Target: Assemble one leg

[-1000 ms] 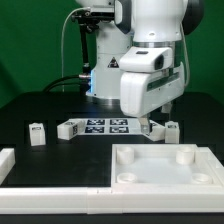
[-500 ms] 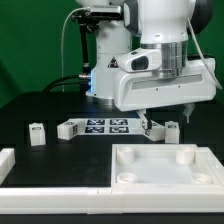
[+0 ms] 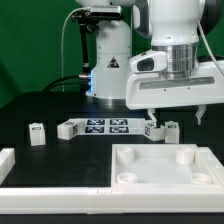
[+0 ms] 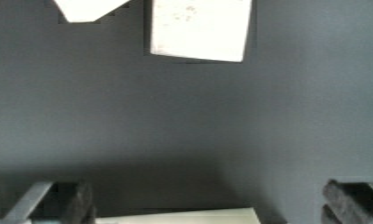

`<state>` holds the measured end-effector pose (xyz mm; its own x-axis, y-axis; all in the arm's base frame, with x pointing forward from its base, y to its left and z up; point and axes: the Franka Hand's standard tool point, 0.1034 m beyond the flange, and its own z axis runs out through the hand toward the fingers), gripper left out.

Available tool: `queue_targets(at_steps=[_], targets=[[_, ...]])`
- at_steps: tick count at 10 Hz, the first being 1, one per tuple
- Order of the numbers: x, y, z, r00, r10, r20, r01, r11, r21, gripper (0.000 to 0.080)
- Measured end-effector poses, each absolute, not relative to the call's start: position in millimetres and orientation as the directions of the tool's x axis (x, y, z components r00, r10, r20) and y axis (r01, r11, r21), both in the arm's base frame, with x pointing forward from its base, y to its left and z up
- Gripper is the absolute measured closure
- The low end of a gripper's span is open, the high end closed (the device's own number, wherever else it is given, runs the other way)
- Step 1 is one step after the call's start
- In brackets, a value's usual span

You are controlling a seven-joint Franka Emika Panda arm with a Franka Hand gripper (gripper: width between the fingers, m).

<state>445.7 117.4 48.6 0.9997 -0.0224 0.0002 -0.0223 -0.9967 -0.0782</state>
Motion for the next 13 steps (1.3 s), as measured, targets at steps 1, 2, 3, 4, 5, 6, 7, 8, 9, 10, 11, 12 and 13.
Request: queue_targets(at_steps=[1, 2, 3, 4, 5, 6, 7, 8, 9, 10, 11, 12, 13], targets=[[443.8, 116.4, 48.4, 0.999, -0.02, -0.036, -0.022, -0.997, -0.073, 0.0151], [444.5, 116.4, 48.8, 0.999, -0.019, -0.04, -0.021, -0.997, -0.072, 0.0151], [436.2, 113.7, 48.5, 0.989, -0.008, -0.146, -0.017, -0.998, -0.06, 0.0151], [437.6, 112.4, 52.6, 0.963, -0.02, -0.268, -0.035, -0.998, -0.052, 0.0151], [442.4, 113.7, 51.9, 0.945, -0.021, -0.325, -0.04, -0.998, -0.051, 0.0151], [434.9, 112.8, 51.9, 0.898, -0.016, -0.44, -0.038, -0.998, -0.04, 0.0151], [436.1, 111.8, 50.9, 0.854, -0.016, -0.519, -0.04, -0.999, -0.035, 0.0151], [439.8, 111.5, 48.8, 0.824, -0.016, -0.567, -0.042, -0.999, -0.033, 0.0151], [432.4, 109.5, 49.2, 0.767, -0.011, -0.642, -0.037, -0.999, -0.027, 0.0151], [434.1, 109.5, 44.1, 0.735, -0.01, -0.678, -0.038, -0.999, -0.026, 0.0151], [433.6, 111.0, 39.5, 0.73, -0.008, -0.683, -0.036, -0.999, -0.027, 0.0151], [431.5, 113.5, 37.4, 0.732, -0.008, -0.681, -0.034, -0.999, -0.025, 0.0151], [429.7, 117.1, 33.8, 0.735, -0.003, -0.678, -0.028, -0.999, -0.025, 0.0151]])
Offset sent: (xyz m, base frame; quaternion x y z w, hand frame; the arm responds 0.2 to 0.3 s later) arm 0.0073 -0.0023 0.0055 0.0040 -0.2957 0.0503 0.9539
